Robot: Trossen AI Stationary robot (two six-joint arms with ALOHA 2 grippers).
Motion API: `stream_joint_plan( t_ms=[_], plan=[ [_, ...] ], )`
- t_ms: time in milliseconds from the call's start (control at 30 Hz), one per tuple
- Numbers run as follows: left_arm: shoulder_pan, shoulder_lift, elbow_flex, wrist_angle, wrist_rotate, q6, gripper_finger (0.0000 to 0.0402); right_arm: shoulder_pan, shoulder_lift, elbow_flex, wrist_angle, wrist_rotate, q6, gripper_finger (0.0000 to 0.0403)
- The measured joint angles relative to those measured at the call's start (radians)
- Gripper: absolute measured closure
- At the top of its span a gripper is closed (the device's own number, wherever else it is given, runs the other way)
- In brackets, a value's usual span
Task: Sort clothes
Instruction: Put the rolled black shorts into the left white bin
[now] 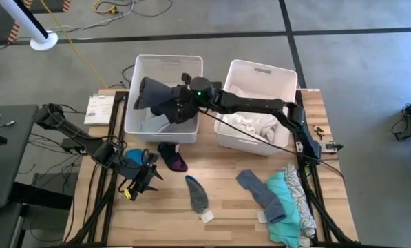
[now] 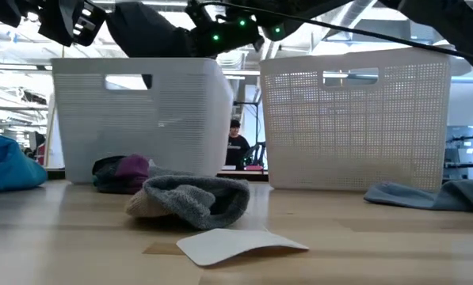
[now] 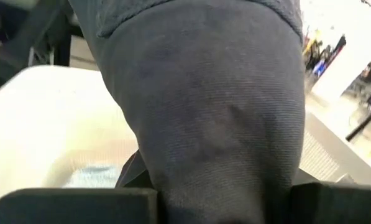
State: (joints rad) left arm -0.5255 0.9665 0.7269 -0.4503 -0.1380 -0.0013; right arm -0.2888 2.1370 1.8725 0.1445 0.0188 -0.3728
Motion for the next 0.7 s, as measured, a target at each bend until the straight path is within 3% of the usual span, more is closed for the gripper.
stream_joint_plan(
  t_ms=[300,533,700],
  plan=[
    [0.0,0.0,0.0,0.001,0.0,0.0,0.0207,-0.009,-0.006,0.0,-0.12,-0.005,0.017,0.0275],
    [0.0,0.0,0.0,0.001,-0.001,0.0,0.0207,-0.009,-0.006,0.0,-0.16,-0.015,0.061,0.0174],
    [0.0,0.0,0.0,0.0,-0.011,0.0,0.0207,-0.004,-0.006,0.0,-0.155,-0.051,0.063,0.0154]
  ],
)
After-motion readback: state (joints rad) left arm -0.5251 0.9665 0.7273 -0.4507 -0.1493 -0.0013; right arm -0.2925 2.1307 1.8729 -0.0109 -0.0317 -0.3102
